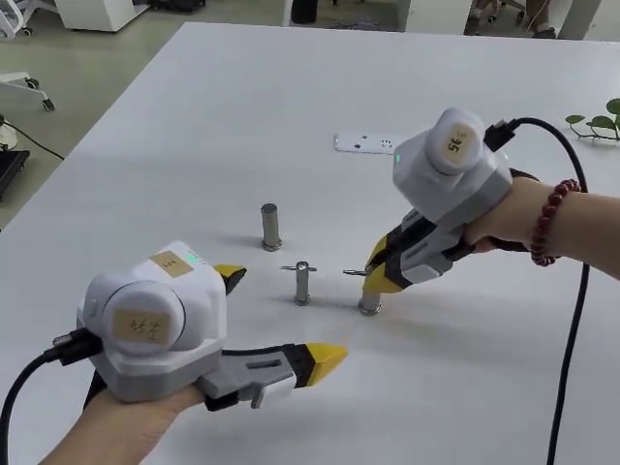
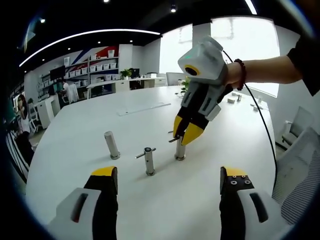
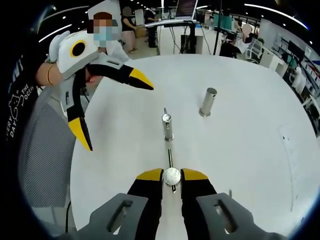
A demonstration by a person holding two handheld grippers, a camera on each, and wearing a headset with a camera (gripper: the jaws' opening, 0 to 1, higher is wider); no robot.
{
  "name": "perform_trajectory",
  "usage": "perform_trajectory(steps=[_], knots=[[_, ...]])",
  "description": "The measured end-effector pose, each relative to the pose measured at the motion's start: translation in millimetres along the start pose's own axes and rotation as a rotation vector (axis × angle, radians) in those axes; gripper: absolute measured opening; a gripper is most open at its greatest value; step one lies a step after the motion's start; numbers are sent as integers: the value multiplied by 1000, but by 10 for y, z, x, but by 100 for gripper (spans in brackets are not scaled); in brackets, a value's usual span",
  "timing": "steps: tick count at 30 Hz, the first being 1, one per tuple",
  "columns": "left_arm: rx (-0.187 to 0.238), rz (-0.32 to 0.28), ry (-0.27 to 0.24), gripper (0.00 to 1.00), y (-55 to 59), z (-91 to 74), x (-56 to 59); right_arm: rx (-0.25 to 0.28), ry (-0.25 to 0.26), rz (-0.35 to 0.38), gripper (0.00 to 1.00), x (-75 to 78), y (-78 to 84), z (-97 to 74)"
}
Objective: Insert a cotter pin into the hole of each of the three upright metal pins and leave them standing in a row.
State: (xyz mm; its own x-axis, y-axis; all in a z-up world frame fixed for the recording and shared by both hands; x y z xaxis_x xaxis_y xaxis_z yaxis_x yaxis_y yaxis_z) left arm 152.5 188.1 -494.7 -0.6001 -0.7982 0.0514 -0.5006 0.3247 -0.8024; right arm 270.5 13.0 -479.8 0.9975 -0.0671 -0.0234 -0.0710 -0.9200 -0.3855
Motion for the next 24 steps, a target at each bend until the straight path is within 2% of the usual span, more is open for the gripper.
perform_trajectory(steps=[24], knots=[[-4,8,5,92,35,22,5,-12,-21,-5,9,51,-17,1]])
Point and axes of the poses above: the centre of the closed fingertips' face, and the gripper's own axes: z roughly forward along the fingers, x roughly to its right, y roughly out of its underside, the point moved 10 cm from there along -z, roughly backward along the fingers, and after that the axes turned 11 degrees about -x, right-handed, at the moved point
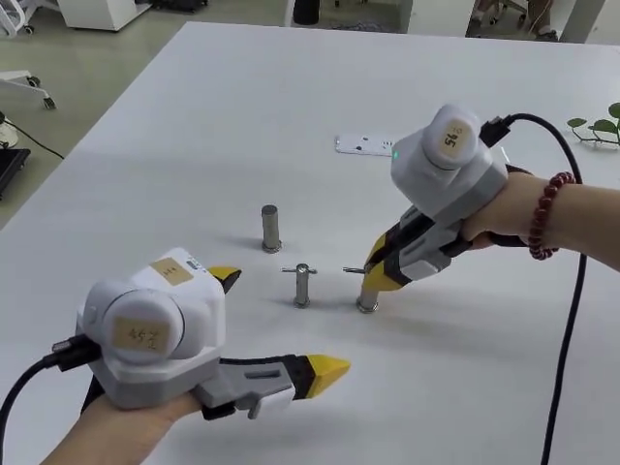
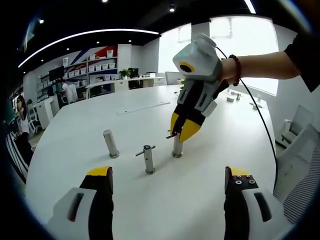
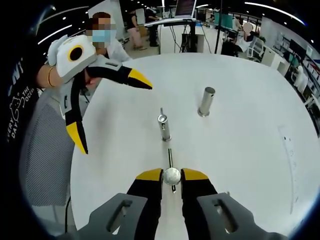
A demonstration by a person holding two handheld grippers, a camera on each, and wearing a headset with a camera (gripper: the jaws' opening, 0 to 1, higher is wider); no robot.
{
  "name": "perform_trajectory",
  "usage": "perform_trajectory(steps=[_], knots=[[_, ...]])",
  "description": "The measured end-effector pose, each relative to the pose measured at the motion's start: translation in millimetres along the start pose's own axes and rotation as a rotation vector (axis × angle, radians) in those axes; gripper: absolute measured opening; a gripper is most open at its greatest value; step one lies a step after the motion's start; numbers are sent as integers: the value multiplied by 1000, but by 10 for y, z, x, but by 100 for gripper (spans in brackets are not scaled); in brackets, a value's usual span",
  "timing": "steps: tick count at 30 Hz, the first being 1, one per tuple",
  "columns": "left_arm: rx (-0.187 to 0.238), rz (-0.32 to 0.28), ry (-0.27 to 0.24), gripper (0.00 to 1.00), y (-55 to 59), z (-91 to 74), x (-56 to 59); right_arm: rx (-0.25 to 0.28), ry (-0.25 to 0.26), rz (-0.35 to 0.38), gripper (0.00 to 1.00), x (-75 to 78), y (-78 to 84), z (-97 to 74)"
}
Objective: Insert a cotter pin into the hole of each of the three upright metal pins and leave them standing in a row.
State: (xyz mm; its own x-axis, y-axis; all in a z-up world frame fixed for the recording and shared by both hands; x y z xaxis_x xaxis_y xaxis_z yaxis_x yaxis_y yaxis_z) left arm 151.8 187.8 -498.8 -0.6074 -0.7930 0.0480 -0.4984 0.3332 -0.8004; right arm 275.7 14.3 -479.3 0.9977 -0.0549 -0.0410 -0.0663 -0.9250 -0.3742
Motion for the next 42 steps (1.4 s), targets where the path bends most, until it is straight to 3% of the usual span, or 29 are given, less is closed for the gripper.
perform_trajectory(steps=[10,15,18,21,27,29,37,42], knots=[[10,-1,-5,98,-9,-5,-2,17,-10,15,15,-42,-8,-40],[20,-10,-5,99,-18,-9,-3,149,-21,100,18,-46,-103,-121],[20,-10,-8,99,-22,-16,-1,170,-4,112,18,-30,-129,-135],[22,-14,-8,99,-19,-24,-5,245,-11,190,21,-10,-187,-135],[27,-20,-16,99,-18,-33,-20,335,10,255,29,51,-287,-120],[30,-19,-21,99,-21,-36,-25,377,19,288,30,143,-348,-92],[37,-25,-32,98,-24,-53,-48,456,65,337,31,369,-509,50],[36,-30,-35,98,-18,-54,-63,478,88,343,31,415,-581,156]])
Point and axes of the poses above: the centre of the closed fingertips' face, and the gripper's own axes: z roughly forward along the fingers, x roughly to its right, y roughly out of its underside, the point moved 10 cm from there along -z, roughly backward along the fingers, and after that the axes turned 11 degrees about -x, right-handed, at the moved point
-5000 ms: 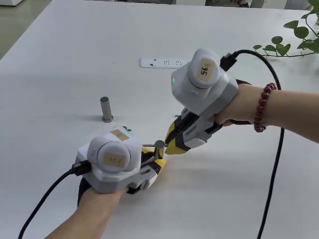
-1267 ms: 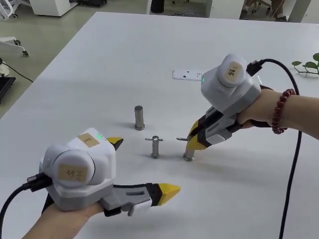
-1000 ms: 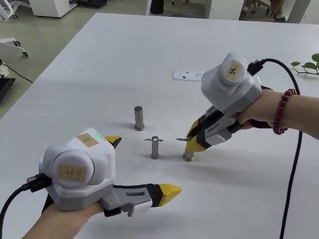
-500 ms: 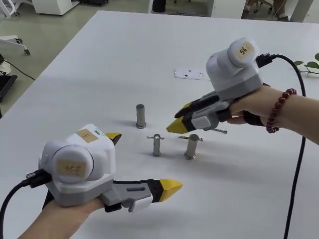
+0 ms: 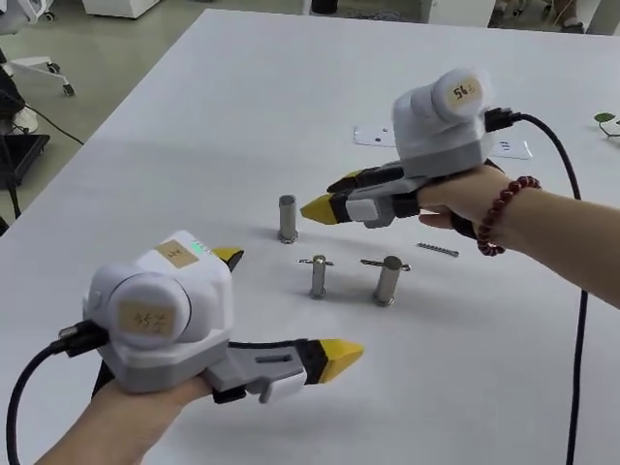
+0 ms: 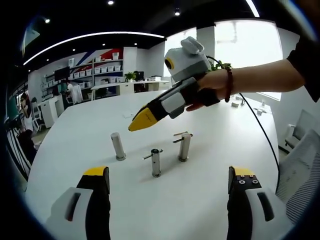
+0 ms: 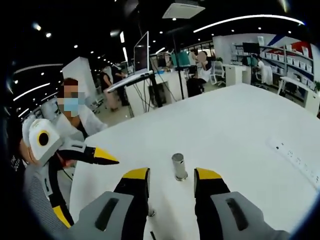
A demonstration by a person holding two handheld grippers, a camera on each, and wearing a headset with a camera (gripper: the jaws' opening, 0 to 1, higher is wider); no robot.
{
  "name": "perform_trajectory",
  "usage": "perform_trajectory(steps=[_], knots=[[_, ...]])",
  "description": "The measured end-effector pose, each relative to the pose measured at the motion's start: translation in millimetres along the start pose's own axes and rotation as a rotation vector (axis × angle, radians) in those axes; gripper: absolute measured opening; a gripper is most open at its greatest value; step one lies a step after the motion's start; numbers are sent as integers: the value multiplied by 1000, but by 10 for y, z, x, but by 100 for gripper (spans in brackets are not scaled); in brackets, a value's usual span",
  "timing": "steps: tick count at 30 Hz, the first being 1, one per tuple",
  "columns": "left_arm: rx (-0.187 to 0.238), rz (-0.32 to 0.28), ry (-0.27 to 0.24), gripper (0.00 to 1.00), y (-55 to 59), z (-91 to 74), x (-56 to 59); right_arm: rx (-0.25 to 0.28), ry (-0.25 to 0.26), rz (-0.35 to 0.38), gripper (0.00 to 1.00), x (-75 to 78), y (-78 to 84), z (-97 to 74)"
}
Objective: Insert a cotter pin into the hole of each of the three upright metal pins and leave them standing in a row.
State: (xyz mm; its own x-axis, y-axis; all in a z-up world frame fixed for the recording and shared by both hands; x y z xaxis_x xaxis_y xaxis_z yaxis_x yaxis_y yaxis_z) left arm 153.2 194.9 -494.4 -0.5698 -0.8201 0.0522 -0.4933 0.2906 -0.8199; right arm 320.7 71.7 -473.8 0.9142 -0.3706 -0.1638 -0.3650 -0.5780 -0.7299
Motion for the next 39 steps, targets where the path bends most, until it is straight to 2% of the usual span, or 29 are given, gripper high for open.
perform_trajectory(steps=[3,8,10,14,18,31,37,39], knots=[[4,-1,-3,98,-4,1,-5,19,1,7,31,20,-6,103],[4,-3,-6,98,3,0,-8,14,-14,24,29,37,-27,256],[4,-5,-6,97,7,0,-8,12,-15,17,28,-10,-37,298],[9,-18,-6,96,20,13,-13,3,4,-18,25,11,-45,374],[0,-21,-6,95,49,21,-5,-23,28,-35,23,112,-19,500],[2,-20,-1,93,61,23,5,-64,41,-89,16,133,-106,657],[4,-22,-4,93,57,22,-5,-58,24,-86,10,97,-97,672],[1,-20,-4,93,57,24,-7,-60,32,-93,10,105,-98,678]])
Point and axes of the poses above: the centre of the closed fingertips' face, and the gripper's own axes: z roughly forward along the fingers, x roughly to its right, y roughly out of its underside, the point moved 10 cm from there along -z, roughly backward along the fingers, and after that the axes turned 11 degrees about -x, right-handed, at the moved point
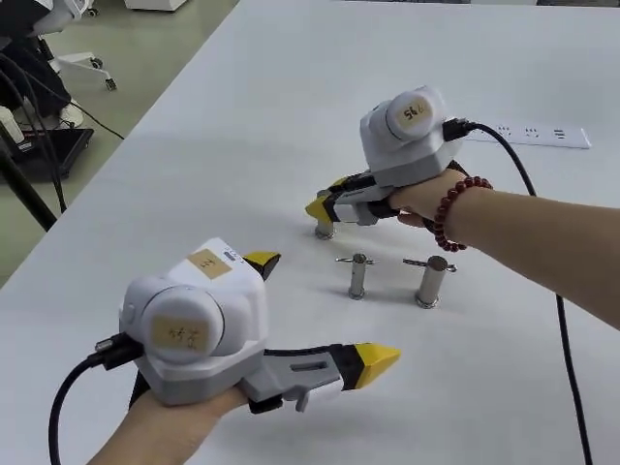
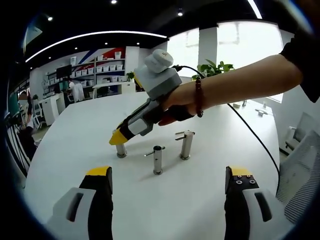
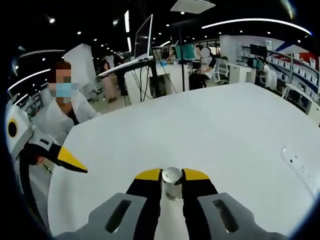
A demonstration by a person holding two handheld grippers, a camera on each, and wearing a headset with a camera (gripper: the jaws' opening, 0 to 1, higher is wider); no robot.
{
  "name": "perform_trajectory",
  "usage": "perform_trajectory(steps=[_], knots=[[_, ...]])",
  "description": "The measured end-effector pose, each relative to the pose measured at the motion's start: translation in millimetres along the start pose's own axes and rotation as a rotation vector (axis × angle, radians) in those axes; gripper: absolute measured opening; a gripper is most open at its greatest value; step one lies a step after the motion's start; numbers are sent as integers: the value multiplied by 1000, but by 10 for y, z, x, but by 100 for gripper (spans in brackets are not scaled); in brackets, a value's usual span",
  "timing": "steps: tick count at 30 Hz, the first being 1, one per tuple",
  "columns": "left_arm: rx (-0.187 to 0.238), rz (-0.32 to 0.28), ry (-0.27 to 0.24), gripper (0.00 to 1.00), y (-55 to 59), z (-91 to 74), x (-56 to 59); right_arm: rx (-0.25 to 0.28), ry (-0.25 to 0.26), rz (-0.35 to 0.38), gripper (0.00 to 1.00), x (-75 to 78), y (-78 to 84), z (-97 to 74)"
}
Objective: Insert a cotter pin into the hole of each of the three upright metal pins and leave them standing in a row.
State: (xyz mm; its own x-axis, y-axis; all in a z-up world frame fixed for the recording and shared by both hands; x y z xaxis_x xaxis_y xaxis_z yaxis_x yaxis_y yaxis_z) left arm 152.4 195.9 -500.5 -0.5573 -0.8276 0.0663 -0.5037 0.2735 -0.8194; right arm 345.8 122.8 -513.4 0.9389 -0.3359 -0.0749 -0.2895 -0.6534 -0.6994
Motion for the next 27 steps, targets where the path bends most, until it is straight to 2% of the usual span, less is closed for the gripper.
perform_trajectory(steps=[2,7,16,20,23,27], knots=[[0,0,3,92,-3,4,5,-3,-2,18,10,2,-2,2],[-4,5,4,92,-6,7,5,-27,15,-58,9,-29,-23,-15],[9,0,2,93,-36,8,-23,-37,30,-76,8,-125,-6,-92],[9,3,1,93,-40,9,-26,-16,20,-45,8,-109,-18,-140],[13,6,2,93,-45,4,-25,-27,28,-43,8,-97,13,-220],[15,9,0,93,-51,2,-28,-29,28,-21,8,-8,93,-308]])
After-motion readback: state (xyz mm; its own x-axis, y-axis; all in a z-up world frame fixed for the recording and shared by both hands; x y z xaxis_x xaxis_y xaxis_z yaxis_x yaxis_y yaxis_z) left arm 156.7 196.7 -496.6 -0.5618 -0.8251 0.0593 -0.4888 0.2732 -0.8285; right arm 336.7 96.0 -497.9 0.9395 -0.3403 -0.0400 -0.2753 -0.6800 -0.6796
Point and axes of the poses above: the centre of the closed fingertips' face, and the gripper's own axes: z roughly forward along the fingers, x roughly to its right, y roughly out of its underside, the point moved 10 cm from there along -z, roughly backward along the fingers, and after that the axes turned 11 degrees about -x, right-handed, at the moved point
